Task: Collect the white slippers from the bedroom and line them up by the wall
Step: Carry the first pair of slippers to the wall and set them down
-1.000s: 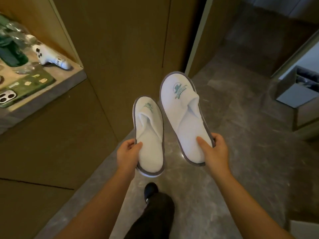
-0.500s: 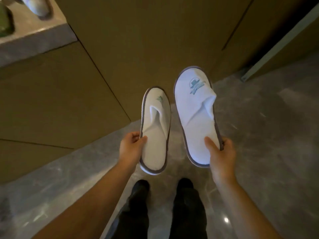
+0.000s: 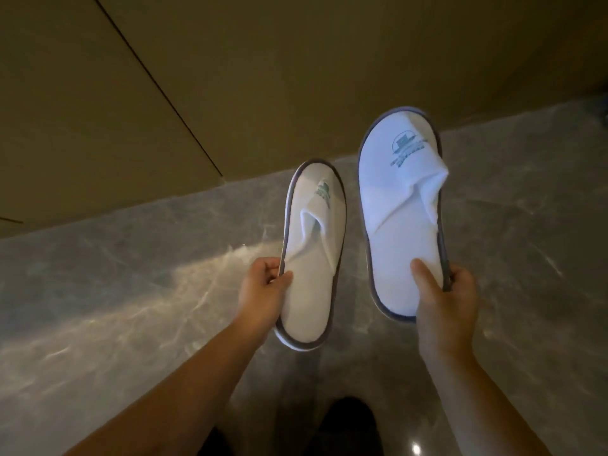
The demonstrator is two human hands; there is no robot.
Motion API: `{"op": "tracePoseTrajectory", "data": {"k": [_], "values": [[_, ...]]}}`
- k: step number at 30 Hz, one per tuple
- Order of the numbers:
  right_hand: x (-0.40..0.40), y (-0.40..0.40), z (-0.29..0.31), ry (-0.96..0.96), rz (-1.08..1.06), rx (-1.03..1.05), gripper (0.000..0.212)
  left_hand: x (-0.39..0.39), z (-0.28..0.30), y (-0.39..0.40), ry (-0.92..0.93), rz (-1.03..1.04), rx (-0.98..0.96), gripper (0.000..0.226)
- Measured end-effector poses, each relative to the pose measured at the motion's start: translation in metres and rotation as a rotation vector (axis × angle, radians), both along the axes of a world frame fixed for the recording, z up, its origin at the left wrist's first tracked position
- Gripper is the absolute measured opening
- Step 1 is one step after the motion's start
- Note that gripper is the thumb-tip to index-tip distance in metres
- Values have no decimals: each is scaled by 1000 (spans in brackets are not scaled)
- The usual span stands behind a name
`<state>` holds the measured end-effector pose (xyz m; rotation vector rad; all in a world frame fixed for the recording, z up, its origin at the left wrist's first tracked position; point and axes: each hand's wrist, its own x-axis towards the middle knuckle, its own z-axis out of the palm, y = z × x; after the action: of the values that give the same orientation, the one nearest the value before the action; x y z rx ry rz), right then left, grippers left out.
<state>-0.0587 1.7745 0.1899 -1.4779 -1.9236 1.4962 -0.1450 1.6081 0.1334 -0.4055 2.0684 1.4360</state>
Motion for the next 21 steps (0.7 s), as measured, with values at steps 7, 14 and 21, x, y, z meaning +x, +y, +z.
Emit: {"op": "tracePoseTrajectory", "data": {"k": [7,14,21], "values": [[-8,4,-138,-18,27,3,28,-29,-152,22,51,-95,7,11],[-25,-29,-178,91,93,-15,25,-42,-164,11,83,-209,-10,43],[-71,-106,-166,169,309,-89,26,-58,-120,-64,-76,-152,344,33]]}}
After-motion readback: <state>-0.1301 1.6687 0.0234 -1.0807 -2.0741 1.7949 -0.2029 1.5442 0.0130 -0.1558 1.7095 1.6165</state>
